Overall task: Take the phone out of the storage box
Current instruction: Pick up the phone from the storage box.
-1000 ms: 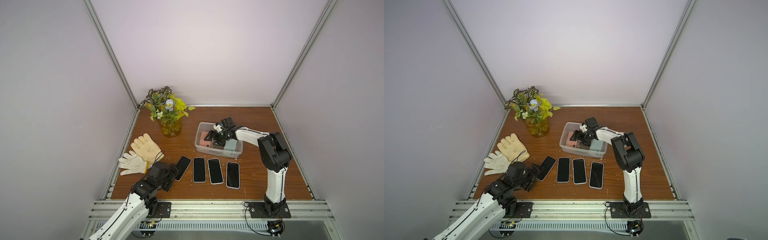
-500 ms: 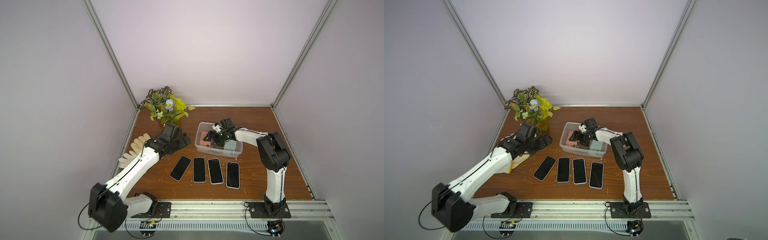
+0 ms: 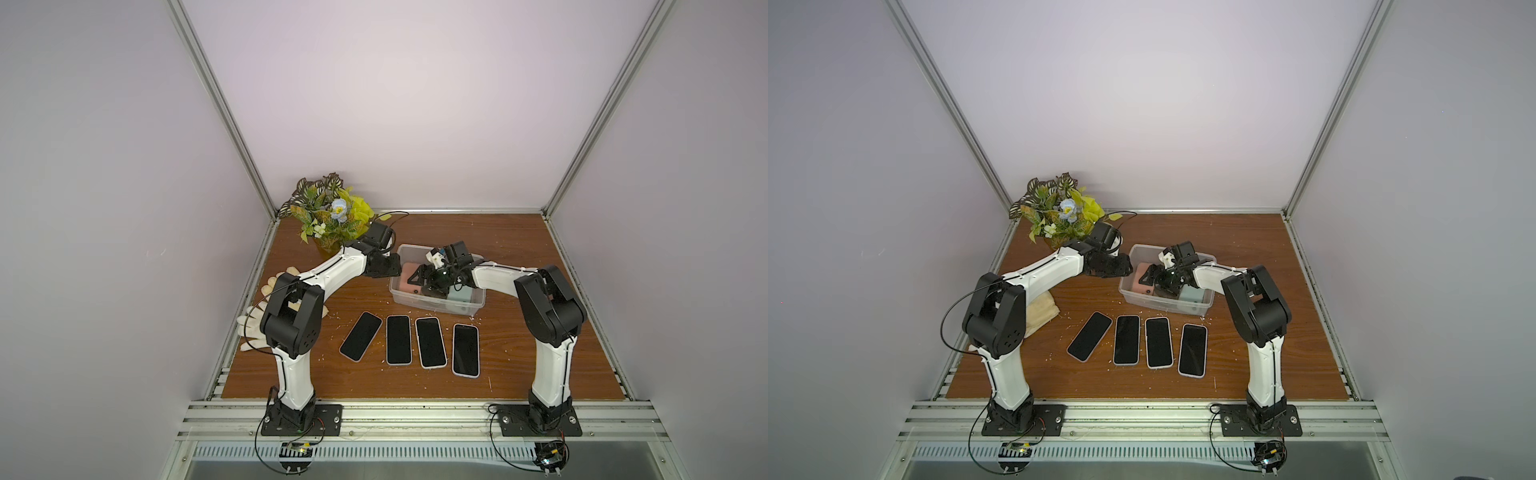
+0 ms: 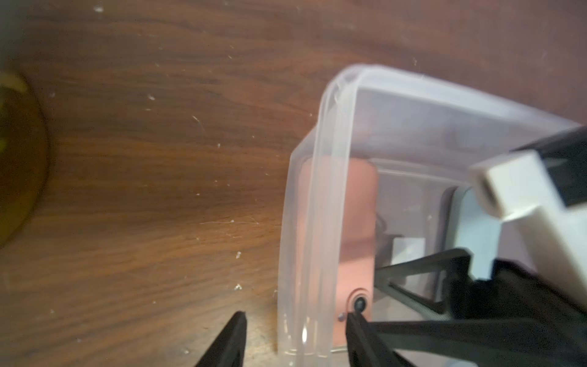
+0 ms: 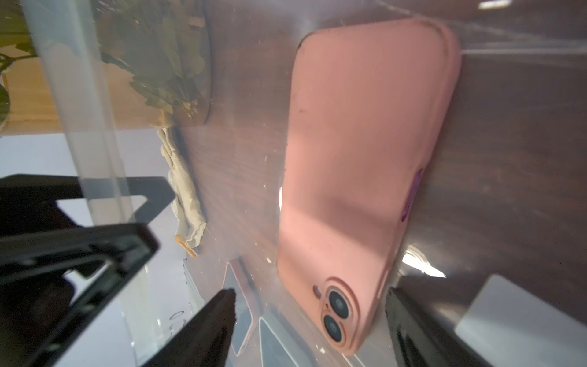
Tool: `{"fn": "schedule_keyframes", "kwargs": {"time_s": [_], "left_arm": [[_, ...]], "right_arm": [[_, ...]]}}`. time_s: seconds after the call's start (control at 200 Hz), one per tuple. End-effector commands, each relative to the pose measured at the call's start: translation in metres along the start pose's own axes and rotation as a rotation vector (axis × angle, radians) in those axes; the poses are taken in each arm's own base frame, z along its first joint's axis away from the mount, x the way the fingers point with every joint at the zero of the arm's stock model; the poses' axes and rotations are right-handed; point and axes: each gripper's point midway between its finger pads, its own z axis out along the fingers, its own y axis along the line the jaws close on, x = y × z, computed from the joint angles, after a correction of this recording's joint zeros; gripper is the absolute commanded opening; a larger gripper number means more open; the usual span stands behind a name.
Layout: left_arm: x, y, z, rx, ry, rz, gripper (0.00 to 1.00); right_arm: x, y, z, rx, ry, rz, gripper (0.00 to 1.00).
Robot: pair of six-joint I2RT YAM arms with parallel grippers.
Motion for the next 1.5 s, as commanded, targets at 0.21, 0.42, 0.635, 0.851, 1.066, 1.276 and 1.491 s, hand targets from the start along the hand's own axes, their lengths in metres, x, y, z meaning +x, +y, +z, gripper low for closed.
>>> {"fn": "schedule_keyframes", "kwargs": {"time_s": [0.21, 0.42, 0.635, 0.851, 1.066, 1.276, 1.491], "left_arm": [[0.041, -0.027, 0.016, 0.041, 0.116, 0.126, 0.00], [0.046, -0.024, 0.013, 0.030, 0.116, 0.131, 0.00], [0.047, -0.023, 0.011, 0.030, 0.116, 0.135, 0.00], [0.049, -0.023, 0.011, 0.030, 0.119, 0.130, 0.00], [0.048, -0.026, 0.013, 0.043, 0.125, 0.114, 0.00], [0.046, -0.029, 0.016, 0.056, 0.130, 0.107, 0.00], [0.042, -0.031, 0.018, 0.060, 0.126, 0.105, 0.00]], "right_arm": [[0.018, 0.014, 0.022, -0.193, 0.010, 0.069, 0.76], [0.011, 0.073, -0.014, -0.550, -0.112, 0.018, 0.71], [0.010, 0.105, -0.042, -0.715, -0.173, -0.058, 0.71], [0.014, 0.074, -0.006, -0.520, -0.108, -0.038, 0.72], [0.009, 0.060, 0.018, -0.414, -0.068, -0.020, 0.71], [0.011, 0.026, 0.038, -0.189, -0.011, 0.002, 0.65], [0.009, 0.012, 0.034, -0.084, -0.028, 0.006, 0.60]]}}
